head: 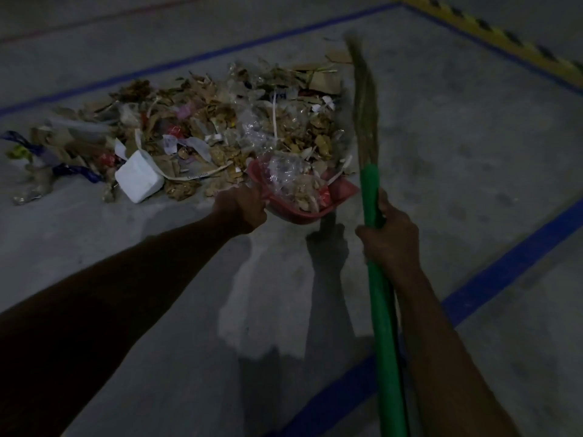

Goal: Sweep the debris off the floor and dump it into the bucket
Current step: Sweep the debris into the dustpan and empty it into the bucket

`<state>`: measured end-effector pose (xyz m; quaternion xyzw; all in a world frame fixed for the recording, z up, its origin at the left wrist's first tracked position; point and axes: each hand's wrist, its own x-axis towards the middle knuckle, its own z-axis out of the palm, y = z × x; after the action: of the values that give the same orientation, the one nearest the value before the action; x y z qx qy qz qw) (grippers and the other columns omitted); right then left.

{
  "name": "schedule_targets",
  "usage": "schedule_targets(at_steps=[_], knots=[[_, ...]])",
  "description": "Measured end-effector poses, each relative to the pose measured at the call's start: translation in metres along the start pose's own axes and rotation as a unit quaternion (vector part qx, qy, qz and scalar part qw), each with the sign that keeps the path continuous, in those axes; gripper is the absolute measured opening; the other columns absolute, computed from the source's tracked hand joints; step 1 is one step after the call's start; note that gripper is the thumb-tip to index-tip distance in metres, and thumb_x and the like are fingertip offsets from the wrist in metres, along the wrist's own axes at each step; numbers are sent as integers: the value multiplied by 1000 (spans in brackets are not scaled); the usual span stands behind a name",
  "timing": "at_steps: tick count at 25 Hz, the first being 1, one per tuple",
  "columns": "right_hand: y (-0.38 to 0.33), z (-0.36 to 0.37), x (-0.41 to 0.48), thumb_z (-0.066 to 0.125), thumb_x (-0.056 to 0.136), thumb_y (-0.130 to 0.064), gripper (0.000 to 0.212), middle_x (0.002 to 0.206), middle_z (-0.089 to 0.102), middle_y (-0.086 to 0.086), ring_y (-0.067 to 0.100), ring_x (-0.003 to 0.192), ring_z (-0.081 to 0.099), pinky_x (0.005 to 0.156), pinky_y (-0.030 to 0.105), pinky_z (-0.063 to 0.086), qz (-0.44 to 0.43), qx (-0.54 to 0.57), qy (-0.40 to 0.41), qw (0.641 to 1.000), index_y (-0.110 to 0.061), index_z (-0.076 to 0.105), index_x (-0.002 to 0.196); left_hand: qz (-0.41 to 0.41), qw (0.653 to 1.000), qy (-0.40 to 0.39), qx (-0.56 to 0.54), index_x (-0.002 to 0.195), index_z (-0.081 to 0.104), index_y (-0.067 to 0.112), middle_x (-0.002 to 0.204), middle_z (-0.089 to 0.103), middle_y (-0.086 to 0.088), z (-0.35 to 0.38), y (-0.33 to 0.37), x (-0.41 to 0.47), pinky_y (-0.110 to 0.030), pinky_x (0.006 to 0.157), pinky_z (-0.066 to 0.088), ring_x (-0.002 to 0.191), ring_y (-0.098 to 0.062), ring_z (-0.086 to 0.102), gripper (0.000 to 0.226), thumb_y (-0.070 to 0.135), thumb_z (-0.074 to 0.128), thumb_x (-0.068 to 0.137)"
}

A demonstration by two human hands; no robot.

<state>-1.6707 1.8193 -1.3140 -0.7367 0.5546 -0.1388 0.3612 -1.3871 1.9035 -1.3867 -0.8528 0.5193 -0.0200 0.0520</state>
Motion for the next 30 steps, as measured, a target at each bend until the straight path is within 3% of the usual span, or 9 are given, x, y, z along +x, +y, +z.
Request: schedule_targets(at_steps=[2, 5, 7, 11, 14, 17, 23, 27, 30], knots=[[-23, 18, 45, 70, 88, -32, 76, 132, 62, 13, 34, 109, 66, 93, 39, 55, -5, -6, -20, 1000, -24, 37, 156, 9, 1000, 1, -11, 129, 51, 10, 110, 66, -19, 0, 2, 1, -33, 68, 35, 97, -36, 65, 50, 46, 46, 95], [-34, 50, 62, 71, 89, -36, 61, 129, 64, 13, 34, 114, 63, 84, 26, 43, -34, -36, -47, 998, -18, 52, 144, 32, 999, 21, 3, 125, 53, 5, 106, 67, -19, -4, 4, -2, -33, 65, 39, 90, -35, 66, 50, 44, 42, 95], [-27, 63, 45, 74, 84, -24, 75, 126, 64, 15, 36, 112, 63, 81, 25, 42, -48, -40, -75, 995, -15, 43, 151, 50, 998, 15, 29, 127, 52, 4, 105, 67, -19, -5, 4, -5, -31, 64, 36, 89, -34, 65, 50, 43, 43, 97], [6, 54, -25, 71, 83, -33, 90, 106, 64, 1, 16, 85, 60, 67, 19, 45, -70, -10, -116, 991, -33, 23, 160, -5, 999, -34, -7, 128, 53, 10, 110, 66, -16, -11, 3, -2, -36, 76, 46, 96, -35, 64, 46, 41, 45, 95], [34, 27, -69, 74, 84, -21, 97, 101, 59, -12, 11, 73, 65, 64, 28, 58, -61, -4, -64, 996, -52, 17, 155, 16, 999, 3, 51, 132, 48, 7, 111, 65, -19, -8, 1, -2, -36, 79, 47, 97, -35, 64, 49, 41, 38, 99], [38, 10, -46, 75, 83, -16, 99, 110, 58, -12, 4, 73, 62, 60, 8, 48, -65, 2, 0, 998, -52, 18, 155, 40, 995, 22, 91, 135, 47, 5, 111, 66, -20, -3, 0, -7, -36, 80, 48, 97, -34, 65, 57, 43, 23, 99], [11, 21, 56, 72, 87, -21, 89, 147, 52, 14, 29, 119, 60, 94, 30, 50, -24, -55, -73, 996, -22, 23, 161, 16, 1000, -10, 21, 134, 48, 8, 116, 65, -18, -11, 2, -9, -35, 83, 46, 104, -34, 63, 50, 42, 37, 99], [28, 43, 2, 69, 91, -23, 89, 123, 63, 13, 19, 87, 59, 72, 24, 45, -59, -93, -119, 987, -29, 15, 162, 11, 1000, -9, 18, 123, 56, 10, 112, 67, -14, -12, -1, -12, -34, 81, 48, 100, -32, 65, 41, 41, 44, 98], [51, 35, -59, 71, 89, -24, 95, 107, 62, -1, 9, 78, 59, 64, 19, 45, -52, -58, -122, 989, -42, 9, 159, 10, 1000, -7, 18, 129, 51, 11, 116, 65, -15, -16, -1, -11, -35, 80, 48, 103, -33, 64, 45, 43, 43, 99]])
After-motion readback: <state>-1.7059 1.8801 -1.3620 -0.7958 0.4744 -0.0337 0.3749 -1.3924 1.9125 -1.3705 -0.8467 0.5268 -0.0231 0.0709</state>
